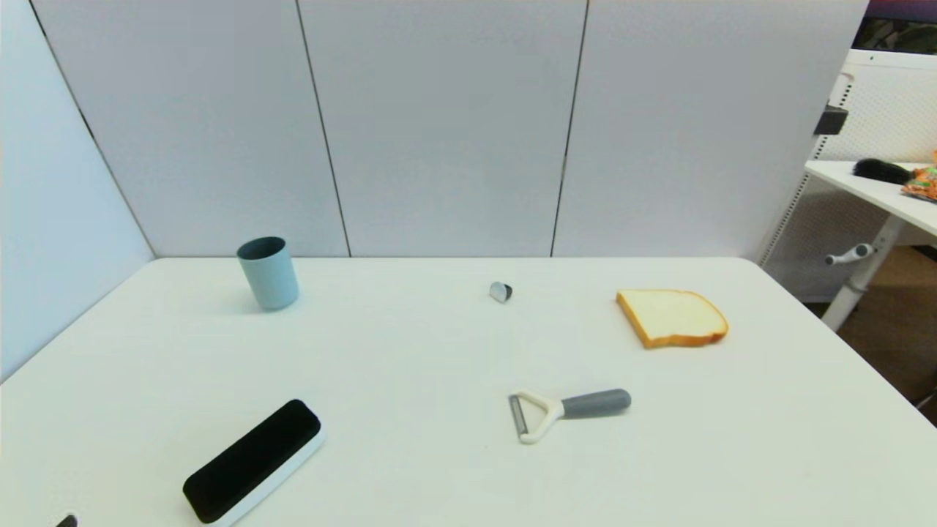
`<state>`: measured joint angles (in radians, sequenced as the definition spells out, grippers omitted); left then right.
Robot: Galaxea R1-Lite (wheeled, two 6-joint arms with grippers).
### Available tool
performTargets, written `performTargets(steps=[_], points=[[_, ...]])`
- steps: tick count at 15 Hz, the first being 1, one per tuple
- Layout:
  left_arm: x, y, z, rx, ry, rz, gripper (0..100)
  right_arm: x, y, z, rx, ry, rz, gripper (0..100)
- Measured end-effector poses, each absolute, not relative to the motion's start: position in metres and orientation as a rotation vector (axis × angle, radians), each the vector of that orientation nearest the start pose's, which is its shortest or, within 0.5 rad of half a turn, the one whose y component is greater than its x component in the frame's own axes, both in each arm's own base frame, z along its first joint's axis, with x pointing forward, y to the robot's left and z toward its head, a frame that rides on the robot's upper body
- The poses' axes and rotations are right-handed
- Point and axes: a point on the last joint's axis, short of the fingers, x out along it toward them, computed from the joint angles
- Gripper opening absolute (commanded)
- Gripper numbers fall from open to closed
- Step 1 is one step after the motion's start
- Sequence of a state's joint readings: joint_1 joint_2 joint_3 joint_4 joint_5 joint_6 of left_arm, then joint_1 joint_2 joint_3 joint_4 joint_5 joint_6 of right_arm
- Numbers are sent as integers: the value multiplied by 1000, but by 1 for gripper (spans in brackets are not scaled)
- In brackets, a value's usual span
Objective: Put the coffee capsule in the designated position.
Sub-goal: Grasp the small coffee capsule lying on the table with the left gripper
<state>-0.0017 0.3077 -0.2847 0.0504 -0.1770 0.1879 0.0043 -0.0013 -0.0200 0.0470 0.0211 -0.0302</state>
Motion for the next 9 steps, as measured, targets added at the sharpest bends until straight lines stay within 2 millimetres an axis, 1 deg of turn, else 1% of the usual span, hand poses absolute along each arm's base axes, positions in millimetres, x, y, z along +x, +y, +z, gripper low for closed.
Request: performTargets(steps=[1, 3, 5, 7, 9], points=[[4, -4, 167, 212, 91, -210, 100, -24, 0, 76, -30, 25, 26, 100], [34, -6, 190, 279, 147, -260, 100, -24, 0, 76, -30, 26, 25, 100], [73, -10, 207, 336, 188, -315, 100, -24, 0, 76, -30, 26, 25, 100], [115, -19, 218, 365, 218, -375, 100, -24, 0, 76, -30, 26, 26, 100], [155, -31, 220, 380, 257, -433, 100, -24, 0, 76, -30, 25, 25, 100]])
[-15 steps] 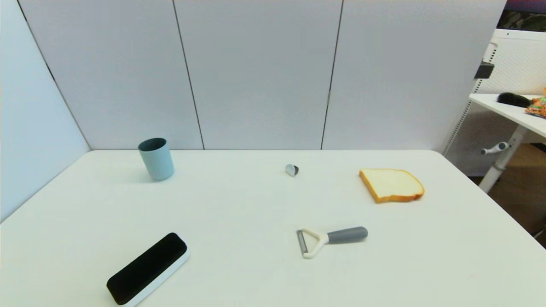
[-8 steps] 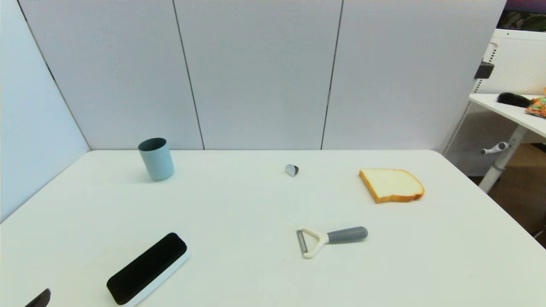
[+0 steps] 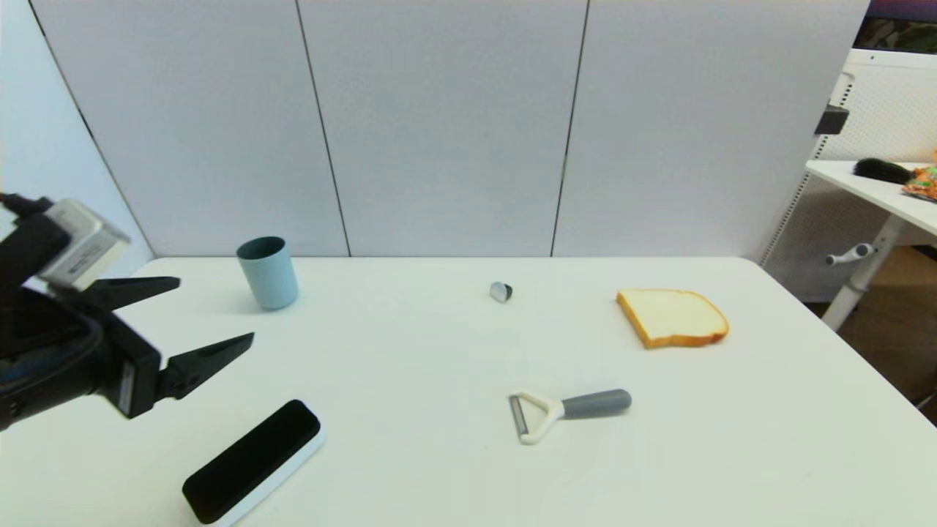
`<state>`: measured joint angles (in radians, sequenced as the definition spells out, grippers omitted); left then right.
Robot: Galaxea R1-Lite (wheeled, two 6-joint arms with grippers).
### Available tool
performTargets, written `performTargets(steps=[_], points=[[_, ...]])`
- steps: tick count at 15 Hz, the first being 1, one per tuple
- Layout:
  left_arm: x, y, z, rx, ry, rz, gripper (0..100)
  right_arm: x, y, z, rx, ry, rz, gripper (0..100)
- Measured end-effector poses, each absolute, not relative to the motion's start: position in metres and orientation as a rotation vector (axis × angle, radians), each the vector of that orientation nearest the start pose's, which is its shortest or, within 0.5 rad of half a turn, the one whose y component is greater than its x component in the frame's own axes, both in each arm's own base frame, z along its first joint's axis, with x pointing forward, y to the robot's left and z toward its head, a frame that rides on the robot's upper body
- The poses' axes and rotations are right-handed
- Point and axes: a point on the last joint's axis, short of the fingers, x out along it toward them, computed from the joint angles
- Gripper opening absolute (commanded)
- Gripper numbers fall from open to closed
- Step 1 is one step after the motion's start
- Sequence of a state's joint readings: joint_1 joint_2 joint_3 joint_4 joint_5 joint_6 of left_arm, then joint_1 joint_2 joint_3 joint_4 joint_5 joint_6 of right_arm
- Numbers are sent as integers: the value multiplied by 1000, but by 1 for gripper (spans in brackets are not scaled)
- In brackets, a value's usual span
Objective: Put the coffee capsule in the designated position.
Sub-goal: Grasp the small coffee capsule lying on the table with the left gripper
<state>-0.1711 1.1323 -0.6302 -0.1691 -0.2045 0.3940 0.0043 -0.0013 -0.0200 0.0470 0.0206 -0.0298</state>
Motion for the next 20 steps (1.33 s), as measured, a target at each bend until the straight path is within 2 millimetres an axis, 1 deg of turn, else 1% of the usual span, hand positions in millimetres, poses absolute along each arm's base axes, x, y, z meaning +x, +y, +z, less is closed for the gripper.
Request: performTargets(steps=[2, 5, 7, 10, 12, 14, 17, 20], points=[[195, -49, 216, 392, 298, -493, 100, -24, 0, 76, -30, 25, 25, 100], [250, -77, 198, 400, 327, -559, 100, -24, 0, 76, -30, 26, 25, 100], [284, -98, 182, 391, 319, -590, 100, -24, 0, 76, -30, 25, 26, 100], [326, -126, 164, 358, 260, -665, 100, -24, 0, 76, -30, 26, 25, 100], [347, -140, 152, 336, 231, -744, 100, -24, 0, 76, -30, 26, 25, 100], [363, -152, 142, 324, 186, -771, 100, -24, 0, 76, -30, 26, 26, 100], [386, -171, 128, 271, 124, -807, 100, -24, 0, 76, -30, 25, 25, 100], [404, -194, 118, 224, 89, -852, 100, -24, 0, 76, -30, 25, 25, 100]])
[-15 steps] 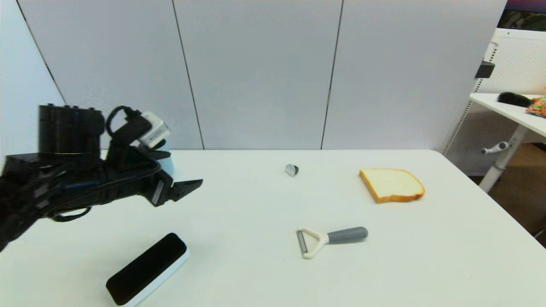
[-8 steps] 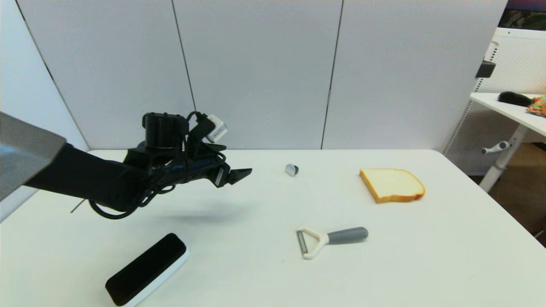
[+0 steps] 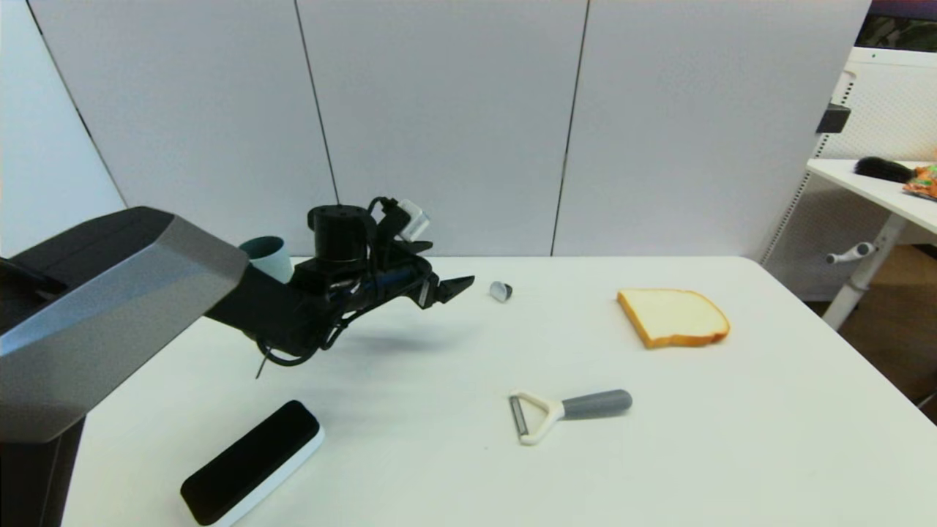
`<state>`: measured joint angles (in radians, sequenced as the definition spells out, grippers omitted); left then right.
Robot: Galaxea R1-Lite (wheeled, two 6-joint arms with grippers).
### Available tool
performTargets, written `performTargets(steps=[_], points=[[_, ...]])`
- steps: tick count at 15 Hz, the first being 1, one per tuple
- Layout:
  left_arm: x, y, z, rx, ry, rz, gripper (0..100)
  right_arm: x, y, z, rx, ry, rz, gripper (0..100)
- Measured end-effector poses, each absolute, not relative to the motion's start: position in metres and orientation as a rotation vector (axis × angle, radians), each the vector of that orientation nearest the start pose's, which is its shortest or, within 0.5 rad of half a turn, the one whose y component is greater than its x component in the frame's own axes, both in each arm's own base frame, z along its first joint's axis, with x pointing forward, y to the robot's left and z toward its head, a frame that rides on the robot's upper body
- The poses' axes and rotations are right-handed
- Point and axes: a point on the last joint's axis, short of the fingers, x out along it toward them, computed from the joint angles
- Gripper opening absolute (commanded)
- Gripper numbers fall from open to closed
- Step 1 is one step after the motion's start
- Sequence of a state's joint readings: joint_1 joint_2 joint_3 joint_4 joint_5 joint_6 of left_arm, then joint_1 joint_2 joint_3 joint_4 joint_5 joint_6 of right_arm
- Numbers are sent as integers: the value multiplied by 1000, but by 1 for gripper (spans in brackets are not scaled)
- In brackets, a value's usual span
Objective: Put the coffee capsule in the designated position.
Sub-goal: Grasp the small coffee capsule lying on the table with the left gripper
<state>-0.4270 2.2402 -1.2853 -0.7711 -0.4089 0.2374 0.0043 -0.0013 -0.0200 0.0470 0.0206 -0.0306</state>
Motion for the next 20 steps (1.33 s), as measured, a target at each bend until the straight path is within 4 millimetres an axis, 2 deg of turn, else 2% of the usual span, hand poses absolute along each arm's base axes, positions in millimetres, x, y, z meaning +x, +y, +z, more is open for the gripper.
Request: performTargets(steps=[4, 7, 10, 14, 20], points=[[415, -229, 110, 131, 80, -925, 100, -24, 0, 76, -30, 25, 26, 100], [426, -242, 100, 118, 75, -938, 100, -24, 0, 76, -30, 25, 25, 100], [432, -248, 82, 93, 111, -941, 100, -24, 0, 76, -30, 25, 25, 100], [437, -251, 69, 94, 148, -944, 100, -24, 0, 76, -30, 25, 25, 100], [439, -257, 67, 99, 141, -951, 100, -24, 0, 76, -30, 25, 26, 100]])
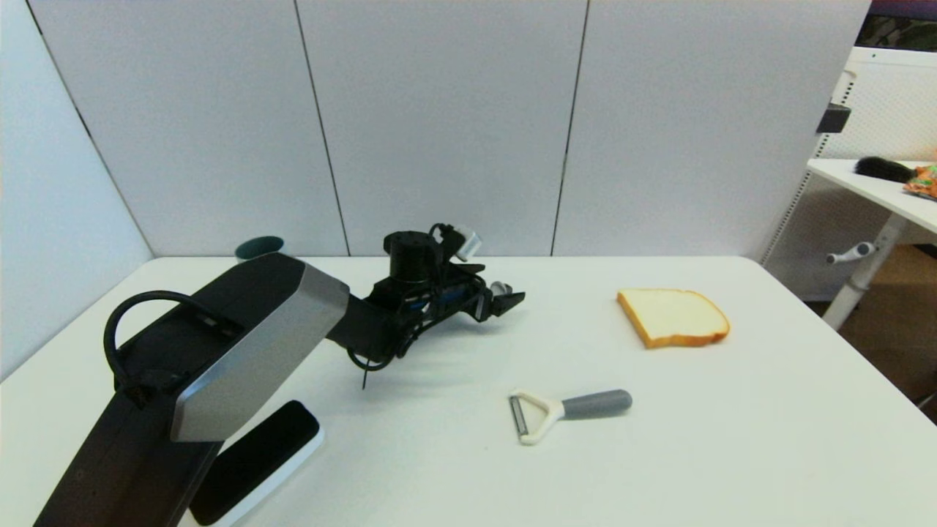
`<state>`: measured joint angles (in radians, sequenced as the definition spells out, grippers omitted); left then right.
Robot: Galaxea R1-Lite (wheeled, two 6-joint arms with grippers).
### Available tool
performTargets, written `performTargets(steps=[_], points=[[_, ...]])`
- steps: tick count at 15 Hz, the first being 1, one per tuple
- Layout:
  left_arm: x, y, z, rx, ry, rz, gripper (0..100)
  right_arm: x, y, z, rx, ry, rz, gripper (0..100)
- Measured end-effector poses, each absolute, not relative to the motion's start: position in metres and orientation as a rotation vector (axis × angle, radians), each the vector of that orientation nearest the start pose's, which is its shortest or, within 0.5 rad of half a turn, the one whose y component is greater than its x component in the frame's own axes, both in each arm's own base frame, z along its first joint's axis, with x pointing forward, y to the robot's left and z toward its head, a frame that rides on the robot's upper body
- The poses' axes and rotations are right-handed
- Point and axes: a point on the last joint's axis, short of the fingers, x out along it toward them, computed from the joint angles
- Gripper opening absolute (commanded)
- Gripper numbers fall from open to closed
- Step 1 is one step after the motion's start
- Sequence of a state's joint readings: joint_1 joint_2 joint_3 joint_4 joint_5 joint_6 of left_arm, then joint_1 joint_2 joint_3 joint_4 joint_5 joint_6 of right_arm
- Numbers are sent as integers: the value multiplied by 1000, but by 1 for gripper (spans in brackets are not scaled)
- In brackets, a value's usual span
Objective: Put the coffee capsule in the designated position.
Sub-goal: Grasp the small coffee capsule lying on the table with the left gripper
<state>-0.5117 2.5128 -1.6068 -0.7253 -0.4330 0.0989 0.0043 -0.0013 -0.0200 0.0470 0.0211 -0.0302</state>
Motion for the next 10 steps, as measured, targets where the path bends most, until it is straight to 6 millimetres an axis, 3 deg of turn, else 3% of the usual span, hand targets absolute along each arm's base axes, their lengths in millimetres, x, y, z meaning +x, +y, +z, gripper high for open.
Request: performTargets(steps=[10], points=[[441, -273, 63, 104, 161, -974, 100, -24, 0, 76, -30, 26, 26, 100]])
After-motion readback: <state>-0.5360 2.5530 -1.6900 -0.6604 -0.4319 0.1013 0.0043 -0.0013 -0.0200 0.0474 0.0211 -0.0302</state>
